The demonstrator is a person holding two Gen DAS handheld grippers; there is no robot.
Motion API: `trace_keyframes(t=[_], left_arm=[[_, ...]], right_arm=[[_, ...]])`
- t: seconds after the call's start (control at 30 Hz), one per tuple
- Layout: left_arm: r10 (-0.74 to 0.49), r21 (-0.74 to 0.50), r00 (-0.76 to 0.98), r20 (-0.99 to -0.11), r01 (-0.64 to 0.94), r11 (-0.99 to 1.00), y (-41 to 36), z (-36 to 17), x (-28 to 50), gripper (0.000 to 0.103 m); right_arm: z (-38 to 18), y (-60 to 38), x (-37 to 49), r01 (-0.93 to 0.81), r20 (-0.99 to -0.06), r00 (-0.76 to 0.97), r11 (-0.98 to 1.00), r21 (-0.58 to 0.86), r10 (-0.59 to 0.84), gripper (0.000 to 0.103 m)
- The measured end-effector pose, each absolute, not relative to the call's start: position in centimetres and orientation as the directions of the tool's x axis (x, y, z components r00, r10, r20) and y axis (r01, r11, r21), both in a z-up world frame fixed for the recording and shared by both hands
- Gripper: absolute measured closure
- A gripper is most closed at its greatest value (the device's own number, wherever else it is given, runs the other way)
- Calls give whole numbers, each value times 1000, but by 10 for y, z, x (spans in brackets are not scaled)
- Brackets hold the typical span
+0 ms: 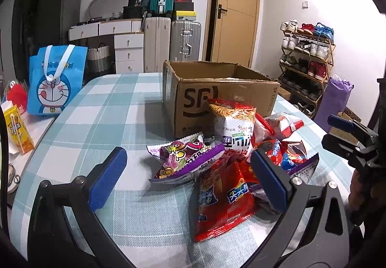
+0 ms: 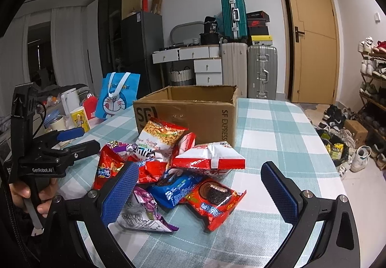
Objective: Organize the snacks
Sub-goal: 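Grasp the red noodle bag with the left gripper while the right grasps a white-purple bag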
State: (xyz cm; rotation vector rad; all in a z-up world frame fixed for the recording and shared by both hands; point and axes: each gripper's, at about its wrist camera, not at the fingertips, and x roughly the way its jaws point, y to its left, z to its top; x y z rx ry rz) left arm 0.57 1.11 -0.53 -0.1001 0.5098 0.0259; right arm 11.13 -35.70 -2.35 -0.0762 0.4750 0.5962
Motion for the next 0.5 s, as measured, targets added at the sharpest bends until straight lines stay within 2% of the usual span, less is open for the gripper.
trace_keyframes(t=[0.27, 0.5], left_arm=[[-33, -77, 847, -531, -9, 997, 4, -9, 4, 1], [-47, -70, 816, -576, 9, 998, 1, -14, 4, 1]], right_arm=[[-24, -349, 108, -560, -515, 690, 826, 66, 509, 0], [-39, -334, 105, -608, -604, 578, 783, 128, 548, 1]])
